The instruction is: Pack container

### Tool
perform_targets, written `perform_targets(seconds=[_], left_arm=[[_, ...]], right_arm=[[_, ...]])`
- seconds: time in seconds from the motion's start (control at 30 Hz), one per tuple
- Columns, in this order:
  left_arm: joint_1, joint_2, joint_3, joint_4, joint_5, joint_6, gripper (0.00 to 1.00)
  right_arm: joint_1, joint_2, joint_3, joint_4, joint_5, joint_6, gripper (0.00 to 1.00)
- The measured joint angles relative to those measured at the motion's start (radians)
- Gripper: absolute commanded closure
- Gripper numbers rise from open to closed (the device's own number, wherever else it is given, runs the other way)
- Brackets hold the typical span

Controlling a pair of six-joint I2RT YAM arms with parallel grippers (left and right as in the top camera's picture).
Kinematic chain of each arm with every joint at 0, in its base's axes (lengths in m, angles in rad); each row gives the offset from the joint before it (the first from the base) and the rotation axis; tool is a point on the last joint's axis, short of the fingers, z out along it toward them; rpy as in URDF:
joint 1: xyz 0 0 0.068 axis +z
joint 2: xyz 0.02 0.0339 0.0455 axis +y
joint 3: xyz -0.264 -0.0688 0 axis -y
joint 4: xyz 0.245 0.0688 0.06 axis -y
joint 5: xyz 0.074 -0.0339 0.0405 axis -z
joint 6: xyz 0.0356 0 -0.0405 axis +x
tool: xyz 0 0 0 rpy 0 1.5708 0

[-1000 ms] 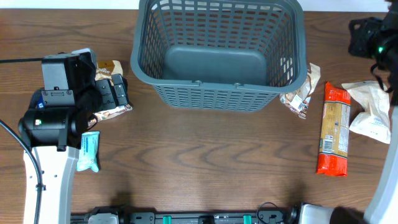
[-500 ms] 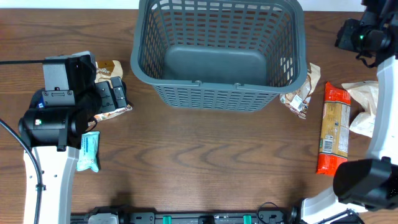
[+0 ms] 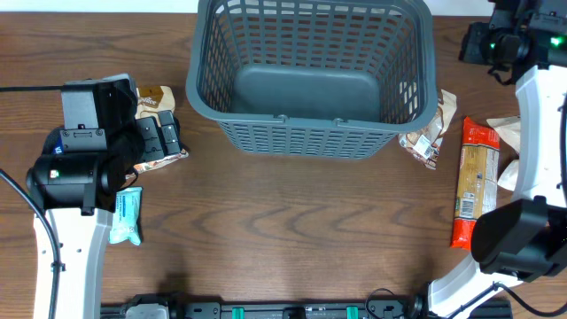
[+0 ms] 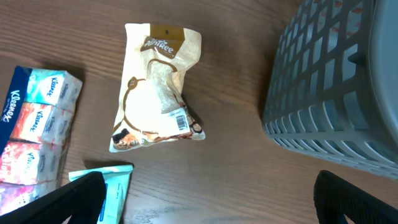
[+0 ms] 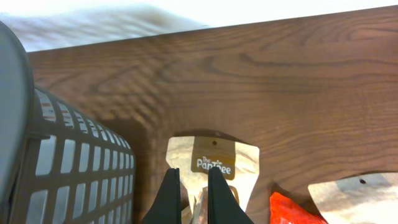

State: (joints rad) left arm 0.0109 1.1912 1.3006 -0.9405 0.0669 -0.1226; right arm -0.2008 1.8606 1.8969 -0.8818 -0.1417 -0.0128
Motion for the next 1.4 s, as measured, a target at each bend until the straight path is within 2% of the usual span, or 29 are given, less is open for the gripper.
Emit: perform_targets(seconds=[0.73, 1.4], left_arm=[[0.0, 0.0, 0.0, -0.002, 0.0, 0.017, 0.01], [0.0, 0.0, 0.0, -0.002, -0.001, 0.023, 0.01]], right_arm=[[0.024, 0.031, 0.0, 0.064, -0.201, -0.076, 0.99], [0.063, 0.031, 0.0, 0.063, -0.274, -0.128, 0.99]])
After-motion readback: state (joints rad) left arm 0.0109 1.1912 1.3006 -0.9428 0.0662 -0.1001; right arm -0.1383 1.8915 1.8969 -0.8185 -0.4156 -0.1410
